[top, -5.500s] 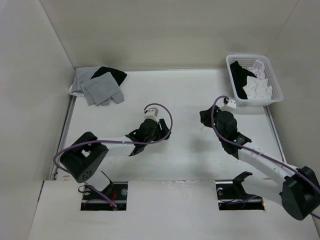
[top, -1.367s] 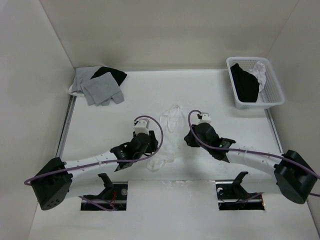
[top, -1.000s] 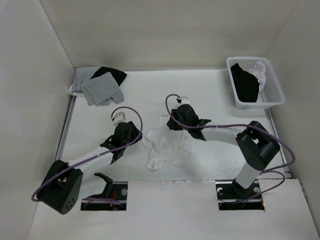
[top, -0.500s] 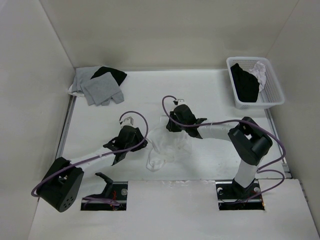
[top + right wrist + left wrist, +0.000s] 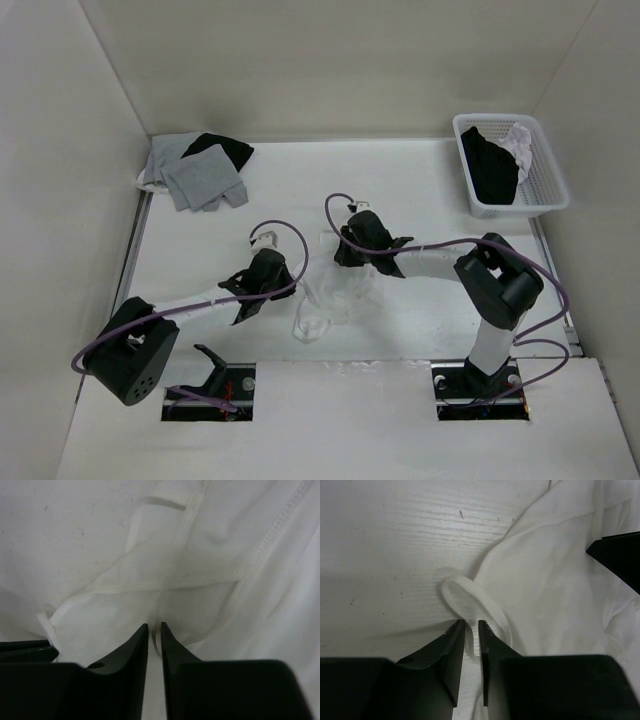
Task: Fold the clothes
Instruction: Flatten the tank top out
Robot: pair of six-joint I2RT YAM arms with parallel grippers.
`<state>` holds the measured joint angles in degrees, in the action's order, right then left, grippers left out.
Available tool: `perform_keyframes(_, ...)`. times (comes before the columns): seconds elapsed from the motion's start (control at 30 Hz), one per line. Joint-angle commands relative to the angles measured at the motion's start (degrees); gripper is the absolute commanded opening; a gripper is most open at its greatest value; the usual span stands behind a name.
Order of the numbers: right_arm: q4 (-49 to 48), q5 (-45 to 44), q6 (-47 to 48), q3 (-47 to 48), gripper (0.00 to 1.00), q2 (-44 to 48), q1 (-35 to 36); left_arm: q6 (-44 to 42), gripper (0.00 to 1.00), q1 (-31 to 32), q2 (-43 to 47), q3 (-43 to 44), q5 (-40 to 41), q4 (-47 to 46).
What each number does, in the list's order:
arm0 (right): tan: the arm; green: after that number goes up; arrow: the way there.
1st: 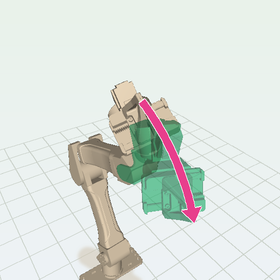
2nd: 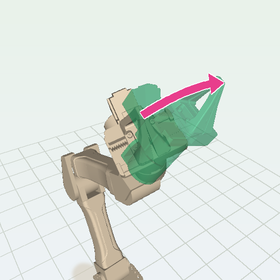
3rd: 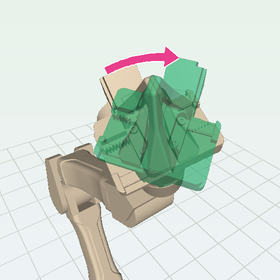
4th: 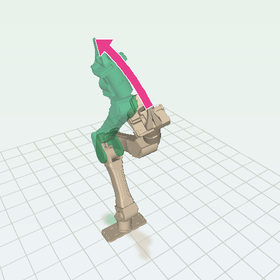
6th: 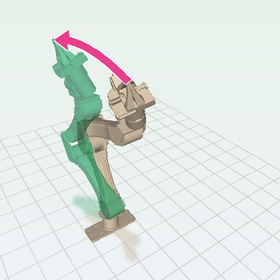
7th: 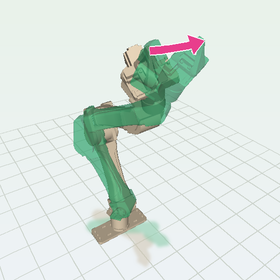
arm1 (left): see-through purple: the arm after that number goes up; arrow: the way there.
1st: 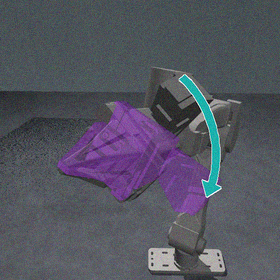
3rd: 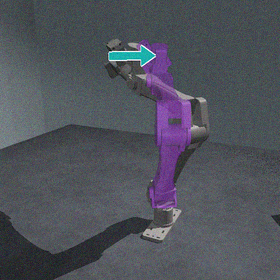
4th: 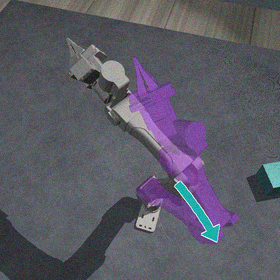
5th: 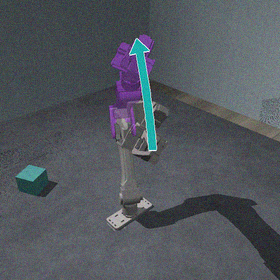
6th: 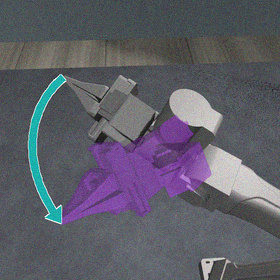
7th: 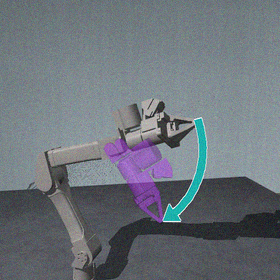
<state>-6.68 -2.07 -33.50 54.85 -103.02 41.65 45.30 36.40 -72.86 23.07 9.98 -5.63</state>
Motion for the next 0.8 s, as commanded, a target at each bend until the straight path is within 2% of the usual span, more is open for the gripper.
perform_keyframes(0.0, -1.3, 0.3, -1.6, -0.2, 0.10, 1.0, -0.3, -1.9, 0.09, -0.5, 0.0, 0.5, 1.7, 4.7)
perform_keyframes(0.1, -2.8, -0.3, -1.3, -0.8, 0.05, 6.8, -0.3, -2.6, 0.06, -1.8, 3.9, 1.9, 3.6, 5.5)
perform_keyframes(0.27, -1.7, -1.1, 0.4, -0.4, 0.04, 20.8, -0.5, -5.8, 0.05, -3.2, 9.5, 11.0, 10.6, 5.5)
perform_keyframes(0.47, 3.6, -1.2, 3.2, 3.1, 0.04, 37.2, -0.2, -10.3, 0.03, -2.1, 15.7, 20.3, 21.6, 5.8)
perform_keyframes(0.6, 8.1, -1.5, 6.2, 9.2, 0.04, 46.3, 1.3, -15.2, 0.02, 2.1, 23.5, 26.1, 31.0, 5.0)
perform_keyframes(0.7, 11.7, -2.0, 8.4, 15.0, 0.04, 51.3, 4.3, -20.9, 0.02, 7.7, 29.1, 29.7, 36.6, 0.7)
perform_keyframes(0.77, 14.2, -4.4, 10.8, 20.1, 0.04, 54.9, 10.0, -27.9, 0.02, 14.8, 33.6, 32.0, 39.9, -6.2)
